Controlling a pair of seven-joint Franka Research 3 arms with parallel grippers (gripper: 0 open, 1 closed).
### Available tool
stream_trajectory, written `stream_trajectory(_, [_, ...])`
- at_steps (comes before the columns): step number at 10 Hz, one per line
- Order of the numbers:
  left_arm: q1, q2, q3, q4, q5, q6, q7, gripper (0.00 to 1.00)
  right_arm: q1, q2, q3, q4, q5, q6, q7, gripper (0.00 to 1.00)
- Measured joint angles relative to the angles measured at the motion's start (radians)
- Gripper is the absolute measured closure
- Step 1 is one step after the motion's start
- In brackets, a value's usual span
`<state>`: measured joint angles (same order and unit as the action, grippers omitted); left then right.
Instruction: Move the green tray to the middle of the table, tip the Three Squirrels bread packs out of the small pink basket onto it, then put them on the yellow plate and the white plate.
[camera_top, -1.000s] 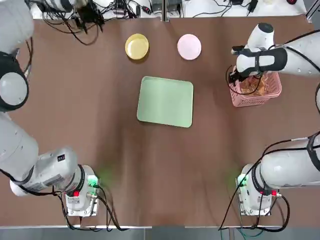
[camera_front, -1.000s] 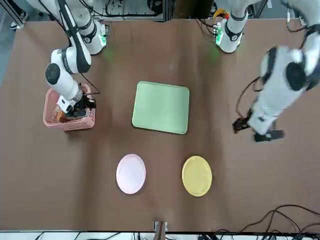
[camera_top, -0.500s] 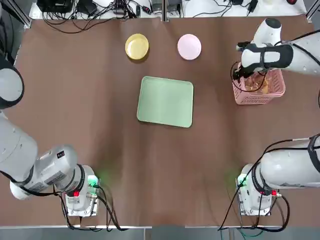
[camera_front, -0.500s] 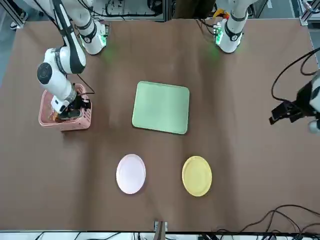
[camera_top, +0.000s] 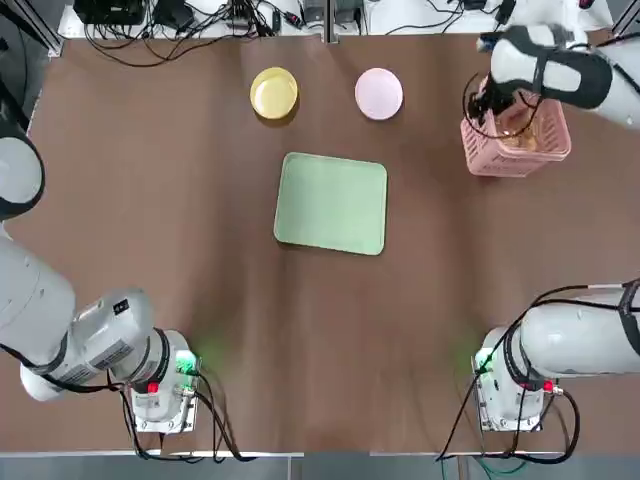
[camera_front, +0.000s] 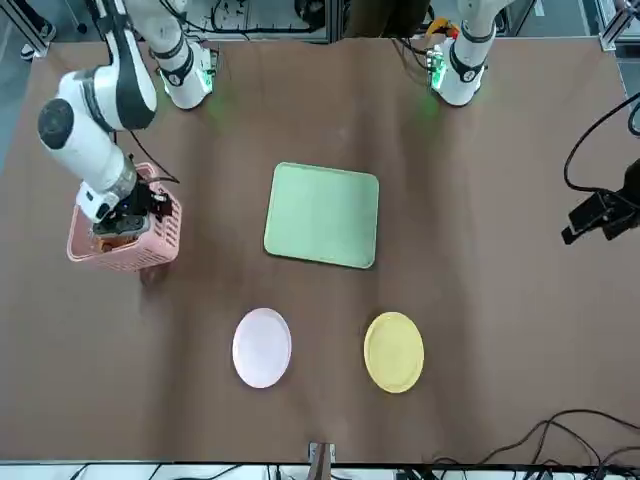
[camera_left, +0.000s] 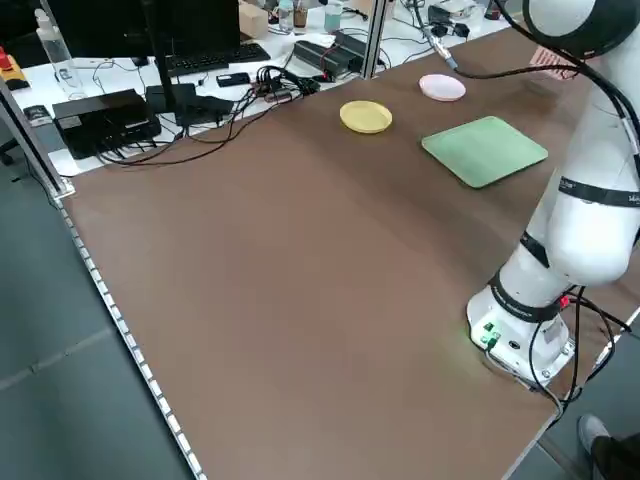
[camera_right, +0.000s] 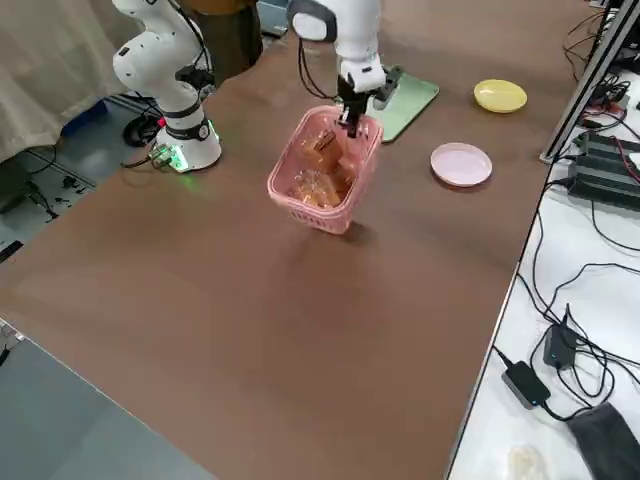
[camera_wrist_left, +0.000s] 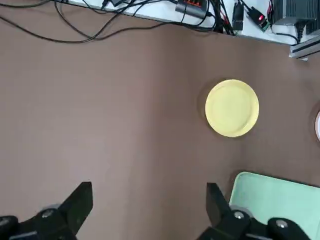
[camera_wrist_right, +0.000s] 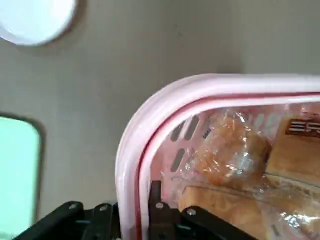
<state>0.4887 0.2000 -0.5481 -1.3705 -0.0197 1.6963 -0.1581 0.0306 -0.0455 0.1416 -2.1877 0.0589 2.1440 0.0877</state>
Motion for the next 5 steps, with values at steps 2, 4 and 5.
stream_trajectory(2, [0.002, 0.0, 0.003, 0.0, 0.007, -0.001, 0.0, 0.0, 0.114, -0.001, 0.007, 0.085, 0.042, -0.026, 0.159, 0.94])
stream_trajectory(4, [0.015, -0.003, 0.004, 0.0, 0.008, -0.001, 0.001, 0.0, 0.2, 0.0, 0.01, 0.144, 0.125, -0.026, 0.237, 0.94])
stream_trajectory(5, [0.019, -0.005, 0.004, 0.0, 0.008, -0.001, 0.001, 0.0, 0.227, 0.0, 0.01, 0.167, 0.172, -0.026, 0.242, 0.94])
